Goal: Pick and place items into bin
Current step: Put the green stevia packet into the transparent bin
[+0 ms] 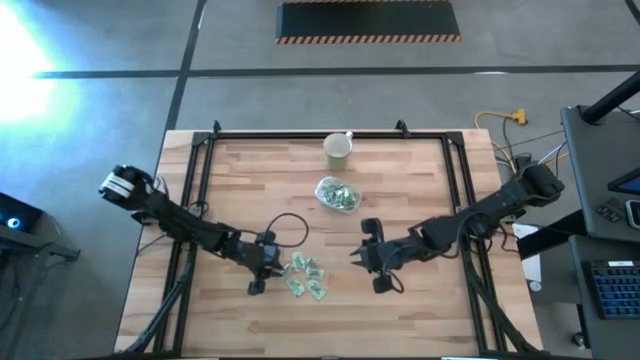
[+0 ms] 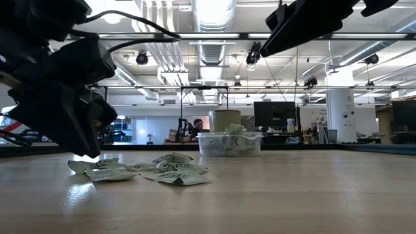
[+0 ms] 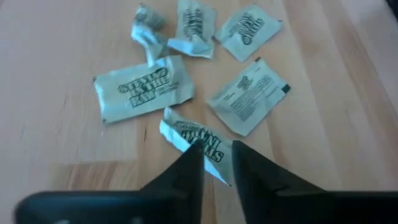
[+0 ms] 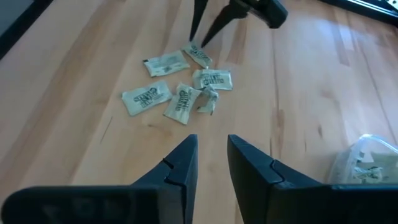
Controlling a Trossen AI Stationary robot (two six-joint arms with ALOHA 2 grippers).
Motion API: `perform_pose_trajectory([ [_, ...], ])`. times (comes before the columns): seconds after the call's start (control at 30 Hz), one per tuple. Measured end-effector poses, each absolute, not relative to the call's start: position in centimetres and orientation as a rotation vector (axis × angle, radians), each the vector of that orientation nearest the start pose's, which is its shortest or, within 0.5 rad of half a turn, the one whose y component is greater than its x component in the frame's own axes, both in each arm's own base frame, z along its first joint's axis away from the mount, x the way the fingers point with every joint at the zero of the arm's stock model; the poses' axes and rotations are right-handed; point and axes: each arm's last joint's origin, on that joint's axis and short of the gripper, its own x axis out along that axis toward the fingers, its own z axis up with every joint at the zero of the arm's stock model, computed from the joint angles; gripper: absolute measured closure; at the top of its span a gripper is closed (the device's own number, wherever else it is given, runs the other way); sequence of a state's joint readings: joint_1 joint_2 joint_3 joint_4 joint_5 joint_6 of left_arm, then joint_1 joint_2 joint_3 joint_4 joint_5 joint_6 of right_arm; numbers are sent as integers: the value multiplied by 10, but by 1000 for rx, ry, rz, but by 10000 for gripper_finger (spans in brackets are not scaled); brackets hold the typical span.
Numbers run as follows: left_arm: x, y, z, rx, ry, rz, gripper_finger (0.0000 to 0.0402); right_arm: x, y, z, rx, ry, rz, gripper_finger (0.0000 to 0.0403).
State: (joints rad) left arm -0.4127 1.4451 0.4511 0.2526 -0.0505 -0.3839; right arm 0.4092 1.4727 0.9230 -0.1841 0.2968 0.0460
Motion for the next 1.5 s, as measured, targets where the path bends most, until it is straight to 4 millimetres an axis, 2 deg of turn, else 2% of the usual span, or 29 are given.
perform_pose_trajectory([
  [0.17, 222, -97, 133, -244, 758, -179, 276, 281, 116, 224, -217, 695, 99, 330],
  [0.3, 221, -97, 132, -264, 766, -167, 245, 280, 116, 221, -215, 703, 96, 330],
  [0.9, 223, -99, 113, -224, 831, -121, 238, 279, 115, 218, -207, 706, 90, 333],
  [1.07, 223, -99, 112, -210, 831, -112, 270, 279, 115, 218, -209, 705, 84, 335],
  [1.33, 222, -98, 115, -184, 822, -128, 388, 279, 114, 218, -213, 705, 75, 339],
  [1.5, 224, -98, 118, -127, 808, -139, 392, 279, 114, 217, -214, 705, 75, 339],
])
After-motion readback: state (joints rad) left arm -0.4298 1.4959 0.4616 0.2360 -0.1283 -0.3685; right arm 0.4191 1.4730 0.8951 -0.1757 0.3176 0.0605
